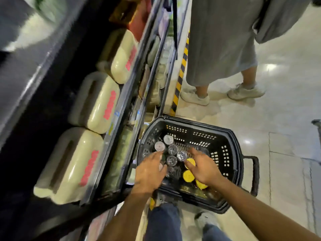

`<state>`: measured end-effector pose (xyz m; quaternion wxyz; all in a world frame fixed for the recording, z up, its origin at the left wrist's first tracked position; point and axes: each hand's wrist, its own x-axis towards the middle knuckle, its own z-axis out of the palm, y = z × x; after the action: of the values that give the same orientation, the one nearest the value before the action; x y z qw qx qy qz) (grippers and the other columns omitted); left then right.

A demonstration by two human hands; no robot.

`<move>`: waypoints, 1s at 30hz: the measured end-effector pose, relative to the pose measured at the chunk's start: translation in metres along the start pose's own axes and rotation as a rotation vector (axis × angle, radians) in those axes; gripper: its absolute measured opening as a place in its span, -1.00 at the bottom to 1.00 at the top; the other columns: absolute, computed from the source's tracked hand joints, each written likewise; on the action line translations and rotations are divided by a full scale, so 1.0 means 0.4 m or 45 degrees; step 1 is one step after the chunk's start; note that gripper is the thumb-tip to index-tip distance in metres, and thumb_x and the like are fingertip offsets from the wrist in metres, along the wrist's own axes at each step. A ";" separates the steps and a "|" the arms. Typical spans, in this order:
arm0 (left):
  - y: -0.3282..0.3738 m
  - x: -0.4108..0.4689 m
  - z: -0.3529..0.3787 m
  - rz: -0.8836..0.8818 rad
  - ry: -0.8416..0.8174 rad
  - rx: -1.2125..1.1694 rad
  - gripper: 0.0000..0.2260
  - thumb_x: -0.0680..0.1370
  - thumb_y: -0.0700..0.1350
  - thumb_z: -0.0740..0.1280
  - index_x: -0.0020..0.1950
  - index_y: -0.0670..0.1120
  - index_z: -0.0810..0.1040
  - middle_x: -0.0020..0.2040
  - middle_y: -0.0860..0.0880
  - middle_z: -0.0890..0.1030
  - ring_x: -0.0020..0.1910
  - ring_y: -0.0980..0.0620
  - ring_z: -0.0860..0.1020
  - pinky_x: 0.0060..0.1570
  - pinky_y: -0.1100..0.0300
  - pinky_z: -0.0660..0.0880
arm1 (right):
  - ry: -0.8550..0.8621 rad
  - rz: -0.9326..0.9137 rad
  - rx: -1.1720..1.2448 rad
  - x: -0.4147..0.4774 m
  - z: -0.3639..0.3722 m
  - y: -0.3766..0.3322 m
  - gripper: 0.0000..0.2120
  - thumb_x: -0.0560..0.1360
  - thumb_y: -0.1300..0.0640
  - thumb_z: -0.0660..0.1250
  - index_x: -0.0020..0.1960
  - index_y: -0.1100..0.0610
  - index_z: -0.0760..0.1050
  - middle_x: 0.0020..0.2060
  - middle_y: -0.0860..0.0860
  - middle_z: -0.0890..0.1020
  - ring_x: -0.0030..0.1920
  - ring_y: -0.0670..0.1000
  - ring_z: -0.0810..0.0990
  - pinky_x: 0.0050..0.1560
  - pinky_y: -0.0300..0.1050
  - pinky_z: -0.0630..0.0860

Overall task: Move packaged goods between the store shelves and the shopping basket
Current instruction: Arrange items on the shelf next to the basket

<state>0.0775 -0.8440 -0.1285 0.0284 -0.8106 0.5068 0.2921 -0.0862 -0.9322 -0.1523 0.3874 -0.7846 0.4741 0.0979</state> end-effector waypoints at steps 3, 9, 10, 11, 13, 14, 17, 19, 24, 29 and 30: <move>0.022 -0.140 -0.038 -0.114 0.118 -0.039 -0.54 0.60 0.08 0.16 0.49 0.02 0.23 0.42 -0.01 0.36 0.37 -0.02 0.37 0.28 0.15 0.31 | -0.001 -0.208 -0.099 -0.081 -0.060 -0.044 -0.55 0.59 -0.06 0.15 0.40 0.13 0.26 0.30 0.12 0.47 0.28 0.12 0.44 0.21 -0.08 0.36; 0.038 -0.435 -0.061 -0.439 0.395 -0.211 -0.58 0.60 0.10 0.17 0.43 0.02 0.28 0.37 -0.03 0.41 0.33 -0.03 0.39 0.24 0.14 0.33 | -0.078 -0.598 -0.252 -0.244 -0.110 -0.191 -0.53 0.60 -0.07 0.15 0.43 0.13 0.24 0.33 0.12 0.45 0.29 0.12 0.44 0.21 -0.04 0.39; 0.033 -0.480 -0.061 -0.489 0.437 -0.233 -0.57 0.60 0.10 0.17 0.44 0.01 0.28 0.37 -0.04 0.42 0.33 -0.04 0.40 0.23 0.13 0.32 | -0.104 -0.659 -0.266 -0.270 -0.110 -0.220 -0.53 0.60 -0.06 0.15 0.43 0.14 0.25 0.33 0.11 0.45 0.31 0.11 0.43 0.22 -0.06 0.37; 0.028 -0.525 -0.058 -0.541 0.476 -0.250 -0.56 0.60 0.10 0.16 0.46 0.01 0.27 0.37 -0.04 0.42 0.33 -0.05 0.40 0.24 0.12 0.32 | -0.133 -0.722 -0.289 -0.296 -0.103 -0.245 -0.53 0.60 -0.06 0.15 0.43 0.14 0.26 0.35 0.10 0.43 0.33 0.10 0.41 0.25 -0.08 0.35; 0.015 -0.608 -0.058 -0.643 0.558 -0.317 -0.56 0.59 0.10 0.18 0.44 0.01 0.29 0.34 -0.05 0.44 0.31 -0.07 0.42 0.24 0.07 0.38 | -0.182 -0.808 -0.327 -0.340 -0.083 -0.296 -0.53 0.60 -0.06 0.15 0.44 0.12 0.25 0.38 0.08 0.40 0.37 0.07 0.37 0.29 -0.10 0.30; 0.007 -0.641 -0.058 -0.680 0.585 -0.366 -0.56 0.58 0.10 0.19 0.43 0.01 0.30 0.33 -0.05 0.45 0.30 -0.07 0.43 0.24 0.05 0.39 | -0.200 -0.829 -0.352 -0.360 -0.074 -0.319 -0.53 0.60 -0.07 0.14 0.44 0.10 0.25 0.38 0.06 0.40 0.37 0.07 0.36 0.29 -0.10 0.30; -0.037 -0.800 -0.043 -0.843 0.707 -0.441 -0.58 0.59 0.10 0.18 0.43 0.01 0.31 0.37 -0.04 0.43 0.33 -0.06 0.40 0.25 0.09 0.37 | -0.253 -1.008 -0.469 -0.454 -0.012 -0.415 -0.57 0.61 -0.07 0.11 0.43 0.07 0.25 0.35 0.04 0.42 0.34 0.05 0.39 0.24 -0.12 0.33; -0.069 -0.905 -0.020 -0.950 0.778 -0.447 -0.57 0.61 0.09 0.15 0.46 0.02 0.27 0.38 -0.02 0.40 0.32 -0.05 0.40 0.21 0.09 0.38 | -0.284 -1.154 -0.450 -0.513 0.044 -0.471 -0.62 0.61 -0.06 0.13 0.37 0.06 0.31 0.26 0.04 0.50 0.25 0.04 0.47 0.16 -0.13 0.37; -0.176 -1.151 0.055 -1.206 0.936 -0.518 -0.56 0.61 0.10 0.17 0.47 0.04 0.22 0.38 0.01 0.38 0.32 0.00 0.40 0.20 0.09 0.42 | -0.397 -1.428 -0.511 -0.646 0.214 -0.606 -0.59 0.60 -0.07 0.13 0.39 0.08 0.31 0.28 0.00 0.49 0.26 0.00 0.46 0.17 -0.16 0.37; -0.296 -1.383 0.137 -1.417 1.009 -0.607 -0.53 0.60 0.09 0.19 0.47 0.01 0.23 0.40 -0.01 0.38 0.34 -0.02 0.39 0.24 0.09 0.37 | -0.493 -1.544 -0.539 -0.790 0.393 -0.745 -0.60 0.60 -0.05 0.15 0.39 0.08 0.30 0.33 0.01 0.45 0.32 0.02 0.42 0.26 -0.08 0.39; -0.324 -1.423 0.152 -1.449 1.020 -0.616 -0.53 0.59 0.10 0.19 0.47 0.01 0.24 0.39 -0.01 0.40 0.31 -0.02 0.42 0.22 0.09 0.38 | -0.503 -1.551 -0.548 -0.821 0.429 -0.771 -0.60 0.60 -0.05 0.16 0.38 0.07 0.30 0.32 0.01 0.46 0.32 0.02 0.42 0.26 -0.08 0.39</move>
<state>-0.0207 -0.3024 0.0746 -0.1914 -0.9763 -0.0992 0.0173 0.0288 -0.5155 0.0609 0.2881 -0.9388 -0.1627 0.0957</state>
